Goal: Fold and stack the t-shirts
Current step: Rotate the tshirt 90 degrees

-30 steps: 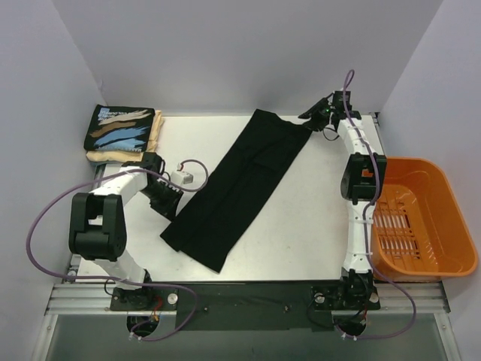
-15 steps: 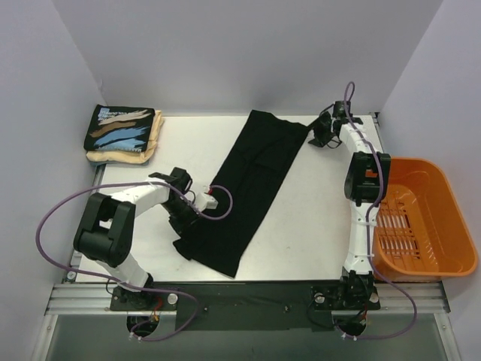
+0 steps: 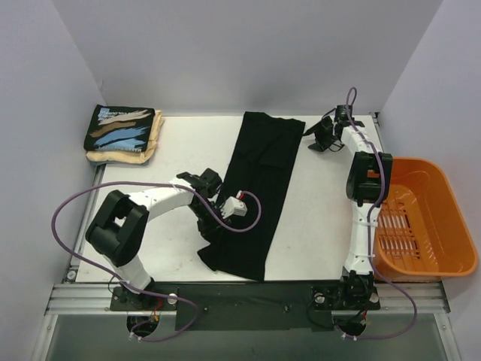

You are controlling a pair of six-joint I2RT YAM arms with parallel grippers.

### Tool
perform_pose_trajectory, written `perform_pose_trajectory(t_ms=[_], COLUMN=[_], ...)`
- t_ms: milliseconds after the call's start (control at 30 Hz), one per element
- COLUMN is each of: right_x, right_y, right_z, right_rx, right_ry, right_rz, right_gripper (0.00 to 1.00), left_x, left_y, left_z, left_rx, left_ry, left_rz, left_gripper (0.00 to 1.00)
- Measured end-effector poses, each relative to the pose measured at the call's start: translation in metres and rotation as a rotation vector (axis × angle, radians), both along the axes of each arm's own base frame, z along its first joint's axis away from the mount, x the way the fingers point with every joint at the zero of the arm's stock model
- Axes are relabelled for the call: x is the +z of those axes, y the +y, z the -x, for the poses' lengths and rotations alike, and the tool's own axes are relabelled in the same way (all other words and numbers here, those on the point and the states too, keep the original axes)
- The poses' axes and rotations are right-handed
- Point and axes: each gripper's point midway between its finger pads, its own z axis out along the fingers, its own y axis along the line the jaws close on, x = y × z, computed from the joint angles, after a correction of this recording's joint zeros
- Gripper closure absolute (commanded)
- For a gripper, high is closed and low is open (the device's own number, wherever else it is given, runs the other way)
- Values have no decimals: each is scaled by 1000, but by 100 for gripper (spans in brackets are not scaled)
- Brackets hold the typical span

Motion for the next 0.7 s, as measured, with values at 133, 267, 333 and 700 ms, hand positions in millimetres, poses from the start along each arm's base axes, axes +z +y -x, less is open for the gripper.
perform_pose_trajectory(t_ms=[133,267,333,700], right_x=[16,67,97,37], right_y=[-1,2,16,139], right_z=[53,118,152,434], right_rx=[53,121,181,833], right_ry=[70,57,17,208], right_rz=[73,191,249,350], right_gripper=[49,48,47,49], left_x=[14,35,49,73], left_y=[5,42,61,71], left_z=[-14,-24,-20,39], left_rx=[89,167,143,-583], left_ry=[-2,-48,-99,-520], left_rz=[42,42,20,170], left_gripper=[64,63,62,31])
